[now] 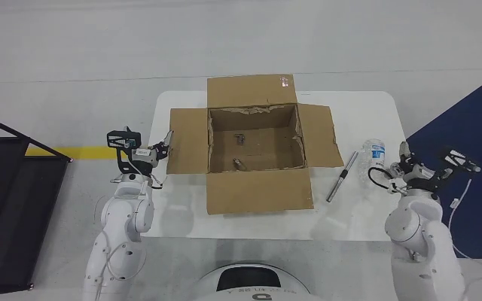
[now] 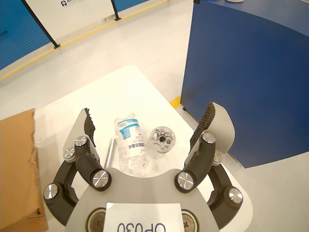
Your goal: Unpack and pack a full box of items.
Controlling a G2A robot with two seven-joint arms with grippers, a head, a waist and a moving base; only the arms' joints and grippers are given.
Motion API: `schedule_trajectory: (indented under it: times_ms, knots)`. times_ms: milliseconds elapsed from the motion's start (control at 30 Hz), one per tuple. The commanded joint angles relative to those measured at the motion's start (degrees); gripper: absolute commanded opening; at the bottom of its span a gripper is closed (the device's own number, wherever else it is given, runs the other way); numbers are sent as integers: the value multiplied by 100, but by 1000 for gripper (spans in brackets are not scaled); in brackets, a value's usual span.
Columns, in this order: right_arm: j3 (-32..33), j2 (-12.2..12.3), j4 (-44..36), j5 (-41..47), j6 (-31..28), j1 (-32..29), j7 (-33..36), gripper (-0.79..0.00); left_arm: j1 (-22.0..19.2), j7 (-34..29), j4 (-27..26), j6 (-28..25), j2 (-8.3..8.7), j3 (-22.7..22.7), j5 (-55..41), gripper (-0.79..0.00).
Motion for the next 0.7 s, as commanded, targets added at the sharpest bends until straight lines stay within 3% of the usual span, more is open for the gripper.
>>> schedule_trajectory:
  times_ms: [0, 600, 667]
  knots:
    - [-93, -25, -368, 132, 5, -82, 24, 0, 0, 0, 0, 0, 0, 0, 0, 0]
    - [-79, -35, -480, 213, 7, -133, 19, 0, 0, 0, 0, 0, 0, 0, 0, 0]
    - [-71, -61, -604, 1055, -400, -142, 152, 0, 0, 0, 0, 0, 0, 0, 0, 0]
